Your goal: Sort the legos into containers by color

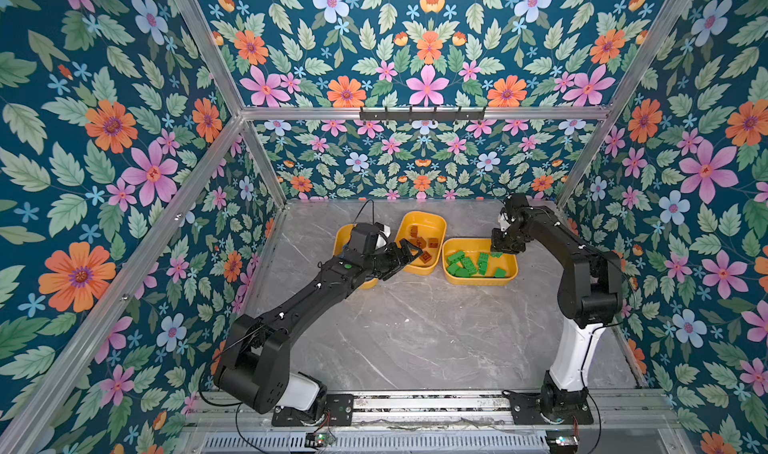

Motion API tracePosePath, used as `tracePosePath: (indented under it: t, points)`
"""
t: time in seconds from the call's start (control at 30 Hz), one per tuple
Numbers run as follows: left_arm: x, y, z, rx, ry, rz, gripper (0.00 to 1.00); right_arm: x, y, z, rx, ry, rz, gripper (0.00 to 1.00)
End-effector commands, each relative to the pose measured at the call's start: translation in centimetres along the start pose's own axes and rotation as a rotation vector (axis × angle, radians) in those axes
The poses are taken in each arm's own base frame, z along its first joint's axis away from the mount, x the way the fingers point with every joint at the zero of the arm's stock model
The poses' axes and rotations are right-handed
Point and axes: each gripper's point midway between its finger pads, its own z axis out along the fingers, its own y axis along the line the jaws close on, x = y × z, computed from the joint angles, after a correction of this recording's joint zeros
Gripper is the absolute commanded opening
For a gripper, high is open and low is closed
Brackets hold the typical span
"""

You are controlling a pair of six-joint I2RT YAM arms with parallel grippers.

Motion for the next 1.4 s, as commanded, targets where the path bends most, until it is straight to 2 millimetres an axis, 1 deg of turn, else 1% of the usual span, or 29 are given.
tracePosePath:
  t: [0.0, 0.13, 0.2, 0.3, 0.43, 0.47, 0.5, 0.57, 0.67, 0.73, 0.8, 0.87, 0.93, 1.03, 1.1, 1.17, 1.27, 1.37]
  points:
    - [-0.3, 0.4, -0.1, -0.035, -0.012, 0.032, 0.94, 0.4, -0.2, -0.1, 0.011, 0.029, -0.032, 0.52]
    - [-1.0, 1.2, -0.5, -0.1, -0.016, 0.076, 0.94, 0.4, 0.1, -1.5, -0.001, 0.016, -0.054, 0.62]
    - [-1.8, 2.0, -1.3, -0.159, -0.026, 0.105, 0.94, 0.4, 0.6, -3.0, -0.03, -0.008, -0.06, 0.65]
    - [-3.5, 3.2, -2.8, -0.23, -0.06, 0.135, 0.95, 0.8, 1.2, -5.6, -0.076, -0.065, -0.062, 0.7]
    - [-5.5, 4.8, -4.6, -0.274, -0.097, 0.139, 0.95, 2.4, 1.0, -8.6, -0.133, -0.119, -0.031, 0.74]
    - [-5.9, 5.2, -5.0, -0.302, -0.103, 0.15, 0.95, 2.7, 0.9, -9.6, -0.151, -0.141, -0.021, 0.75]
    - [-6.5, 5.9, -5.7, -0.346, -0.118, 0.161, 0.95, 3.1, 0.7, -10.7, -0.169, -0.174, -0.007, 0.76]
    - [-7.8, 7.1, -7.3, -0.411, -0.158, 0.171, 0.95, 4.5, -0.1, -11.6, -0.187, -0.225, 0.017, 0.8]
    - [-10.3, 9.4, -10.2, -0.521, -0.258, 0.198, 0.96, 6.7, -2.0, -11.8, -0.169, -0.298, 0.041, 0.86]
    - [-11.8, 11.9, -12.3, -0.614, -0.319, 0.2, 0.96, 7.8, -3.4, -11.7, -0.168, -0.361, 0.077, 0.9]
    - [-12.9, 14.2, -13.9, -0.7, -0.362, 0.222, 0.96, 8.6, -4.8, -11.2, -0.151, -0.425, 0.093, 0.92]
    - [-13.9, 16.6, -15.6, -0.821, -0.426, 0.263, 0.97, 9.3, -6.6, -10.5, -0.064, -0.49, 0.105, 0.94]
    - [-14.7, 19.1, -17.2, -0.862, -0.502, 0.244, 0.98, 10.0, -7.9, -10.0, -0.001, -0.53, 0.127, 0.97]
    - [-15.3, 21.4, -18.7, -0.918, -0.612, 0.282, 0.99, 10.2, -8.7, -9.8, 0.029, -0.627, 0.117, 0.99]
    - [-15.1, 22.8, -19.1, -0.913, -0.674, 0.298, 0.99, 9.9, -9.2, -9.6, 0.047, -0.71, 0.122, 0.99]
    - [-15.0, 24.2, -19.4, -0.925, -0.714, 0.312, 0.99, 9.5, -9.2, -9.1, 0.042, -0.768, 0.101, 0.99]
    - [-15.0, 25.4, -19.5, -0.949, -0.742, 0.344, 1.0, 8.7, -9.5, -8.3, 0.05, -0.811, 0.091, 0.99]
    - [-15.2, 25.7, -19.6, -0.946, -0.792, 0.372, 0.99, 7.6, -9.2, -7.7, 0.031, -0.838, 0.07, 0.99]
